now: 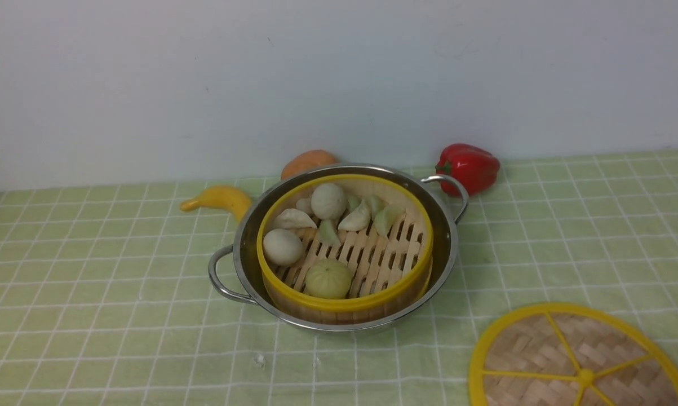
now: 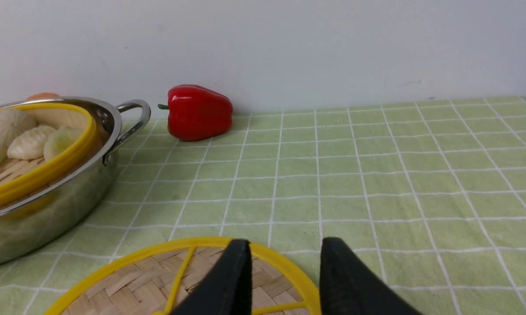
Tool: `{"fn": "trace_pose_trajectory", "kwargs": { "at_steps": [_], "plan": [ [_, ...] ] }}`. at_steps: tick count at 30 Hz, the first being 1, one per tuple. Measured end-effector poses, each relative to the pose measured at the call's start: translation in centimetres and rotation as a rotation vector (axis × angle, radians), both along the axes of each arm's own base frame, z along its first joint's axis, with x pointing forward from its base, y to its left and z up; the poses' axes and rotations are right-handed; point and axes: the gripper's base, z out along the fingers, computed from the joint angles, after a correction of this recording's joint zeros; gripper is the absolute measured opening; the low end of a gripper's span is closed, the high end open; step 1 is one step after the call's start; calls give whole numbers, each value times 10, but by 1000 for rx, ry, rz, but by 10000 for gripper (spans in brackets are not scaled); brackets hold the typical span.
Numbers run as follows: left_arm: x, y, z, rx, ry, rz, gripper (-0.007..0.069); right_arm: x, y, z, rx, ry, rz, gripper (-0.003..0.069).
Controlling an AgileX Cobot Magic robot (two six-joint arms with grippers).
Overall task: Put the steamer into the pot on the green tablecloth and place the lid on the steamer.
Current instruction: 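Move the gripper down to the bamboo steamer lid and grasp its center knob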
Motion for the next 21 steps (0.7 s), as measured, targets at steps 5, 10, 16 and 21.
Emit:
{"fn": "trace_pose_trajectory", "kwargs": {
  "at_steps": [5,10,16,21],
  "plan": [
    [0,0,0,0,0,0,53,0,0,0,0,0,0,242],
    [0,0,0,0,0,0,64,0,0,0,0,0,0,242],
    [0,0,0,1,0,0,83,0,0,0,0,0,0,242],
    [0,0,0,3,0,-1,85,0,0,0,0,0,0,242]
  ]
}}
